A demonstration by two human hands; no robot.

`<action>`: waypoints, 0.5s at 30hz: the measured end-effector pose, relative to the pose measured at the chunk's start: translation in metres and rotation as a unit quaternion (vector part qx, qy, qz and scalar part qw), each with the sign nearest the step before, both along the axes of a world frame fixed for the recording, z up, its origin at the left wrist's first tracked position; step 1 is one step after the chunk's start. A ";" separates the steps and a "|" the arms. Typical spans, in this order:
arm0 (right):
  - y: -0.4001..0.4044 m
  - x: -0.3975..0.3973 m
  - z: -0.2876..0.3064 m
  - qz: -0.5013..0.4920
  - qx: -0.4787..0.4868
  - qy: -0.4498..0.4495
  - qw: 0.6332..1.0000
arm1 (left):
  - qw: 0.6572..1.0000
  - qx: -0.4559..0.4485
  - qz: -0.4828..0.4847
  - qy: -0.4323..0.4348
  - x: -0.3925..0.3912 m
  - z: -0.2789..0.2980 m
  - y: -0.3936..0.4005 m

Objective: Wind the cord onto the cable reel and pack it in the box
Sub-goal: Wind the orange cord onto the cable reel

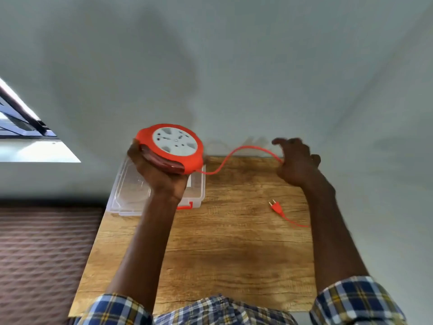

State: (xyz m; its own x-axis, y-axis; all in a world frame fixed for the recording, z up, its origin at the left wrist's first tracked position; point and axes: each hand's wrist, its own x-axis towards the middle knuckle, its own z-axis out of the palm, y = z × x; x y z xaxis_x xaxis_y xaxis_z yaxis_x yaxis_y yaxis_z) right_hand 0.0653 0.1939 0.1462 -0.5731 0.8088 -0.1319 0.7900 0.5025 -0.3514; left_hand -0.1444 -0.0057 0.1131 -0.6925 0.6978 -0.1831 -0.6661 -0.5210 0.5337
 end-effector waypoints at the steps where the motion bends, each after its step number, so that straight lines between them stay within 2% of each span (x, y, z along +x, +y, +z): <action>1: -0.005 -0.003 0.002 0.034 -0.009 -0.095 0.995 | 1.000 -0.012 -0.016 0.014 0.001 0.000 0.002; 2: -0.010 -0.003 0.004 0.074 -0.046 -0.124 0.988 | 0.999 -0.024 -0.036 0.028 0.001 0.001 0.004; 3: -0.013 0.000 0.006 0.127 -0.095 -0.110 0.981 | 0.997 -0.035 -0.060 0.044 0.001 0.002 0.005; 4: -0.018 0.003 0.010 0.179 -0.154 -0.058 0.970 | 0.994 -0.044 -0.085 0.058 0.000 0.002 0.005; 6: -0.029 0.009 0.019 0.193 -0.267 0.175 0.928 | 0.989 -0.064 -0.114 0.070 0.000 0.003 0.007; 7: -0.033 0.010 0.021 0.167 -0.256 0.288 0.907 | 0.988 -0.072 -0.117 0.069 0.001 0.003 0.009; 8: -0.035 0.008 0.023 0.139 -0.205 0.360 0.899 | 0.988 -0.079 -0.119 0.067 0.003 0.005 0.012; 9: -0.038 0.004 0.023 0.124 -0.140 0.388 0.902 | 0.986 -0.086 -0.125 0.066 0.004 0.006 0.015; 11: -0.046 -0.006 0.020 0.131 -0.055 0.382 0.913 | 0.980 -0.102 -0.161 0.061 0.007 0.009 0.019; 13: -0.058 -0.017 0.014 0.169 -0.021 0.362 0.916 | 0.970 -0.120 -0.203 0.056 0.008 0.009 0.021; 15: -0.069 -0.028 0.004 0.203 -0.030 0.331 0.921 | 0.959 -0.136 -0.243 0.060 0.009 0.009 0.023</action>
